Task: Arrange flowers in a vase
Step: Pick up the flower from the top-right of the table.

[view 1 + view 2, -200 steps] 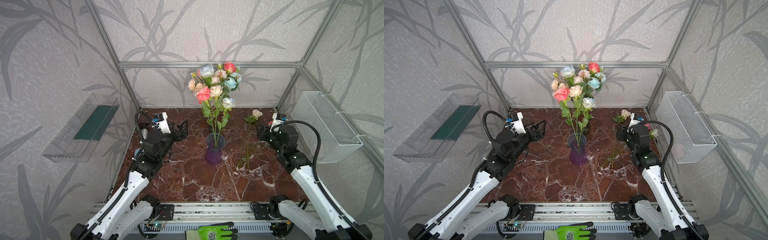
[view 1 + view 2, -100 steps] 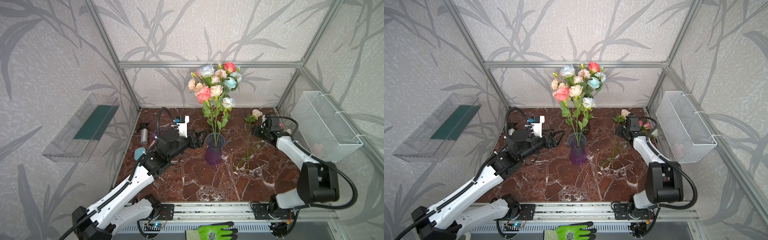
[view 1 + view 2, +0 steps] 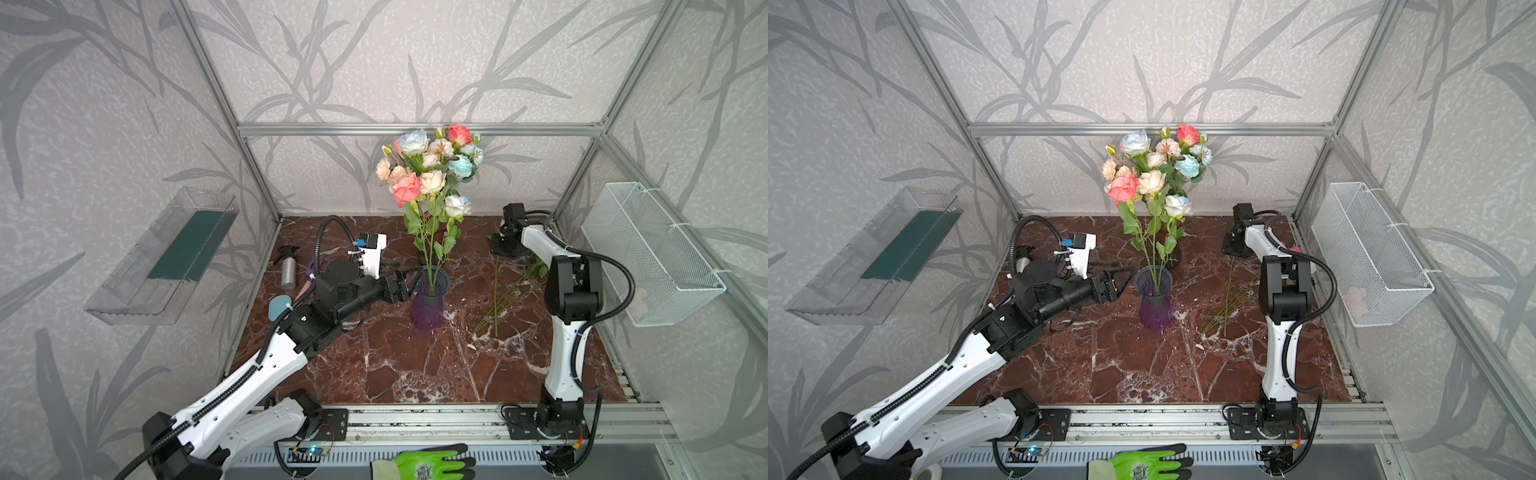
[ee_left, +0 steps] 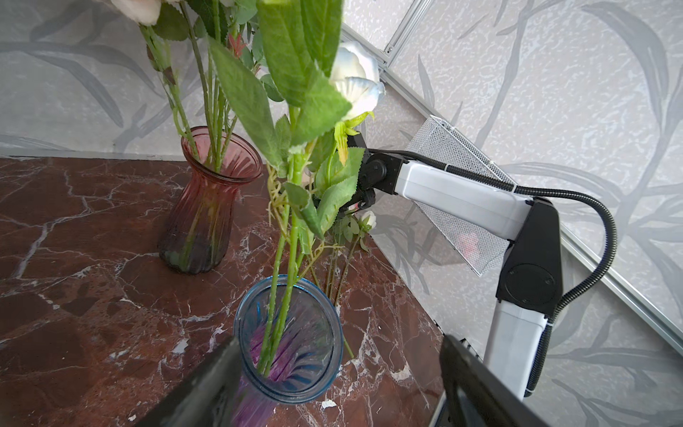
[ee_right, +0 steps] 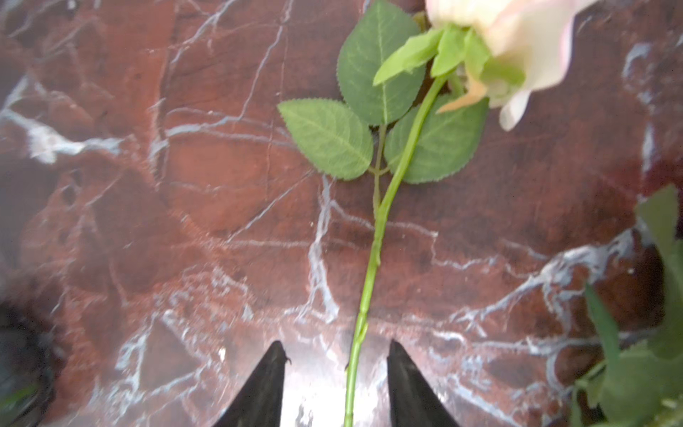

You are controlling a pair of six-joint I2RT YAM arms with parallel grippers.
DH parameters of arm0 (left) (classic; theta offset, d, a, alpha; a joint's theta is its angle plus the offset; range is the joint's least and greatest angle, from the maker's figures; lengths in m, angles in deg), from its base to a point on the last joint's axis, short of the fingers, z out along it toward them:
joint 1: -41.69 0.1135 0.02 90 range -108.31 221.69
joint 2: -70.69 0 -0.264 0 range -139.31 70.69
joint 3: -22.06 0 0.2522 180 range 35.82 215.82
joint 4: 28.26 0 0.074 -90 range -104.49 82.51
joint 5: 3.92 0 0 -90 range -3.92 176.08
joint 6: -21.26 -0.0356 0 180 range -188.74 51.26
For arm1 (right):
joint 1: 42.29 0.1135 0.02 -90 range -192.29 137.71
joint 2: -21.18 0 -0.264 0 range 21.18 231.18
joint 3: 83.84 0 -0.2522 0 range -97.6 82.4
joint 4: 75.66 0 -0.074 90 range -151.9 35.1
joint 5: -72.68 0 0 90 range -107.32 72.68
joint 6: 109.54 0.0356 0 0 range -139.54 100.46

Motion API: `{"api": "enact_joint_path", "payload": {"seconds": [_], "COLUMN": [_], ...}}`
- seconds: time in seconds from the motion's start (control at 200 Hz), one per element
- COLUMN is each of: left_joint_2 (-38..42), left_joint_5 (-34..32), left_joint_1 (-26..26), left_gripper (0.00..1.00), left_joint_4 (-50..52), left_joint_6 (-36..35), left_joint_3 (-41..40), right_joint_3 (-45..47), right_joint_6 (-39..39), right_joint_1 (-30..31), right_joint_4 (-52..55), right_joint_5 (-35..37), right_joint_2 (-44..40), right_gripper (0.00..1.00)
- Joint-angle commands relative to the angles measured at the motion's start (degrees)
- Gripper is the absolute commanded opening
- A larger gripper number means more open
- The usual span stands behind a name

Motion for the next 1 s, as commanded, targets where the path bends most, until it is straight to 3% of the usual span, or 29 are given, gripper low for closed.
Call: {"api": "enact_joint_path", "payload": {"seconds": [0.0,0.2,0.36,0.495,0.69,0.995], "left_joint_2": [0.57,0.44,0.33,-0.04,-0.49,0.38], "left_joint_5": [0.06,-0.94,-1.72,-2.41,-3.02,-5.19], "left_joint_1": [-0.22,-0.21,-0.18,-0.16,-0.17,-0.09], "left_gripper": [0.84,0.85,0.85,0.85,0.85,0.85], "left_joint_4": [-1.36,-1.25,-1.20,-1.29,-1.29,-1.34], "left_joint_6": [-1.21,-1.79,-2.27,-2.34,-2.40,-3.64], "left_joint_3": [0.43,0.22,0.06,-0.20,-0.30,-0.79], "right_joint_3": [-3.81,-14.40,-15.36,-14.22,-7.94,8.97], "right_joint_6": [-1.05,-2.54,-1.90,-1.27,-0.82,3.58], "right_joint_1": [-0.20,-0.20,-0.61,-1.38,-1.51,-0.59], "right_joint_4": [5.40,12.53,12.29,11.03,6.05,-8.22], "right_joint_5": [2.06,0.27,-2.59,-5.32,-7.00,-10.43], "right_joint_2": [3.06,11.02,12.42,12.12,7.29,-8.75], "right_gripper": [0.44,0.38,0.32,0.17,0.07,0.01]}}
